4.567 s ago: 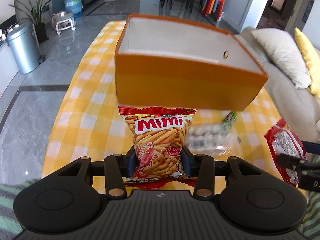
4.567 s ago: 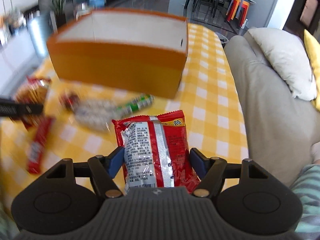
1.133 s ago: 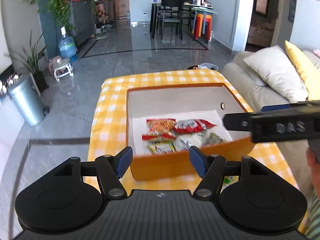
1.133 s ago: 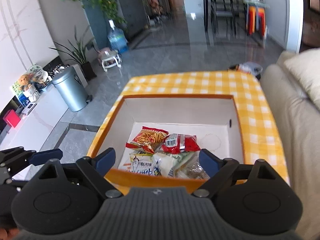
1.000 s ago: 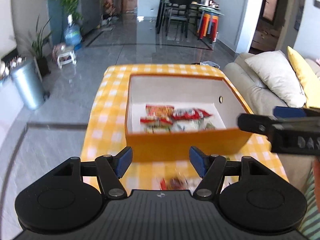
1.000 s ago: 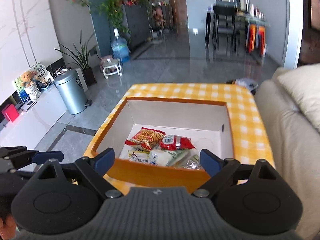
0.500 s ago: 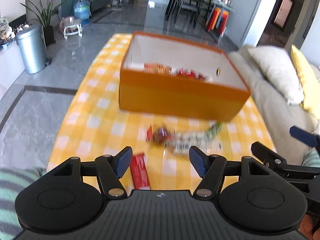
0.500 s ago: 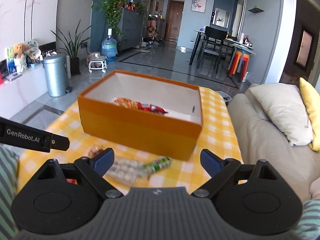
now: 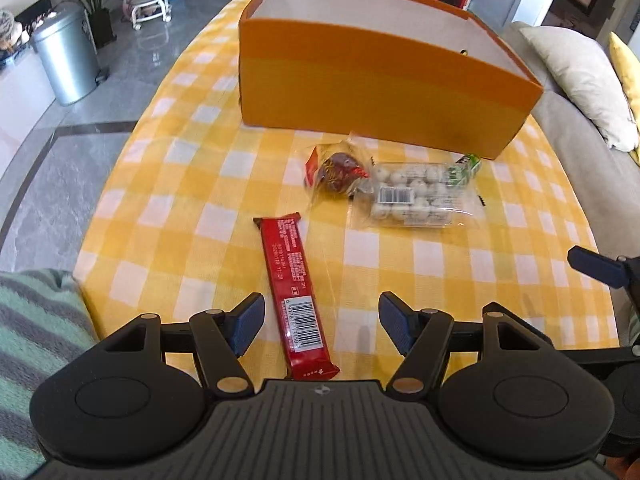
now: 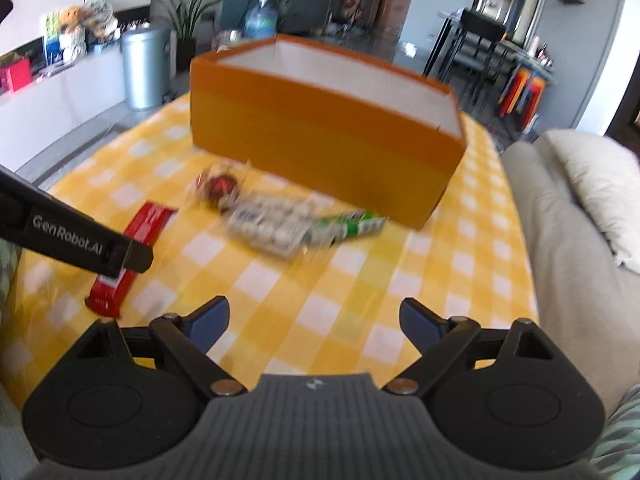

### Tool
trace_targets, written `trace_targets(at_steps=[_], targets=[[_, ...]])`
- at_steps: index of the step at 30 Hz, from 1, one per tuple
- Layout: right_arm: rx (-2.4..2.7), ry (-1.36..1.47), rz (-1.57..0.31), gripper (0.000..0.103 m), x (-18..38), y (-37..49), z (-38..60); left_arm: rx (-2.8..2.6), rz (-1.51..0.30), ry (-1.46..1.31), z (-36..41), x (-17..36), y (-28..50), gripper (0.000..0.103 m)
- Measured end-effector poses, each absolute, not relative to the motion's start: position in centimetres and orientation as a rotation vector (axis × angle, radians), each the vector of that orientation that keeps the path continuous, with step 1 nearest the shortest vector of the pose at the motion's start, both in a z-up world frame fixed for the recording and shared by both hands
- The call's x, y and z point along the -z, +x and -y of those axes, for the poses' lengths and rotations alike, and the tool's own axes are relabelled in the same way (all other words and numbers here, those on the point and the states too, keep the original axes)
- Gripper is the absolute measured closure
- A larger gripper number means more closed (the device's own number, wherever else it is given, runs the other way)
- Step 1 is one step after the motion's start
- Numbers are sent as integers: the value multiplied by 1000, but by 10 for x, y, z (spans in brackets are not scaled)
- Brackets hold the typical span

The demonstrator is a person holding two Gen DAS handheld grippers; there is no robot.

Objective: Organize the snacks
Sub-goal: 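Move both tools back over the remaining snacks on the table, then grasp the red bar with the left tool while the right tool grasps the white ball pack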

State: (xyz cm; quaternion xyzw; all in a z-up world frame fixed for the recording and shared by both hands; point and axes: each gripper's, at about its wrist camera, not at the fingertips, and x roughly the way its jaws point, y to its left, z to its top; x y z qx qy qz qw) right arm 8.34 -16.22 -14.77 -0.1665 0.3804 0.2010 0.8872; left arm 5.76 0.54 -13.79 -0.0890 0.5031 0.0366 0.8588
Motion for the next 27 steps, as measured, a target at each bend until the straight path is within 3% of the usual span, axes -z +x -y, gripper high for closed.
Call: trace_targets(at_steps=[6,10,13,17,22,25,27], targets=[[-427,-335,-801,17,160,89,156,-112,-1082,-213,-12,149,69,30],[-419,-336,-787,26,161,96,155,-112,-1104,-218,-11,156,75,39],[-411,-308,-772,31,159,105,154,-105,-1113,-219,-12,159,78,48],[-414,-246,-796,46,160,127,151,-100,-1120,-220,-15,162,82,72],[-408,-205,-832,54,166,149,147,-86,-1107,-205,-18,162,91,75],[-404,-186,-866,64,171,158,147,-79,-1104,-214,-20,163,96,75],[-414,-159,-893,76,174,162,147,-73,-1103,-214,-21,163,96,75]])
